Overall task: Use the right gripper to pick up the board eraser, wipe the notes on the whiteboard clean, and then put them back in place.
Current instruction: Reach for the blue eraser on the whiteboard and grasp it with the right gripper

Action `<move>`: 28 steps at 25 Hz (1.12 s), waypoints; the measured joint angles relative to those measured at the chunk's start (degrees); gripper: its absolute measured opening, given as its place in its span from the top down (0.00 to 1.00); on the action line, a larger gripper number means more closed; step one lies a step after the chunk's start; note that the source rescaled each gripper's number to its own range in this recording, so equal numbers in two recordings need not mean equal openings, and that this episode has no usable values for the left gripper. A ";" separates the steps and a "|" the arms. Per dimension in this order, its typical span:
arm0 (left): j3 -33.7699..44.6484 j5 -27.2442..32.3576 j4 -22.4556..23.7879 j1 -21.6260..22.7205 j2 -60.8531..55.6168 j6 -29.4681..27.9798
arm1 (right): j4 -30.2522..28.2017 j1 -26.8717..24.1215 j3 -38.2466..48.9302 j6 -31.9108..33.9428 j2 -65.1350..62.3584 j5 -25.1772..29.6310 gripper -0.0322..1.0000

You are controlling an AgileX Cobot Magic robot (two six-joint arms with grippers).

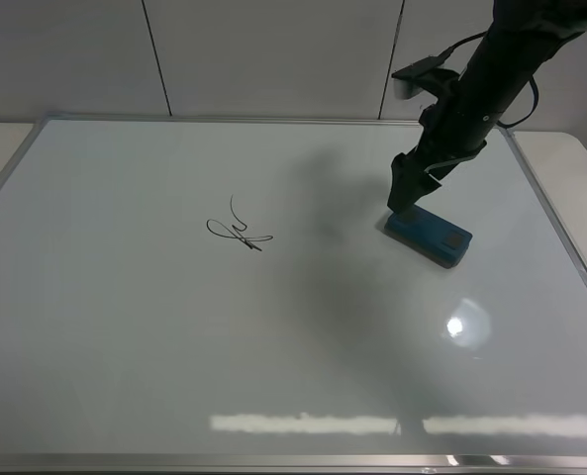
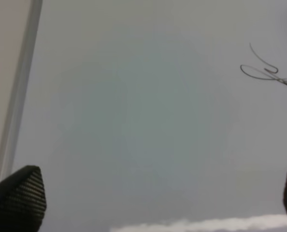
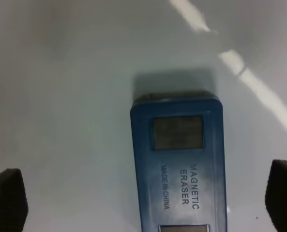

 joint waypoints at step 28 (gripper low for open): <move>0.00 0.00 0.00 0.00 0.00 0.00 | -4.63 1.34 13.65 2.24 0.44 -16.66 0.03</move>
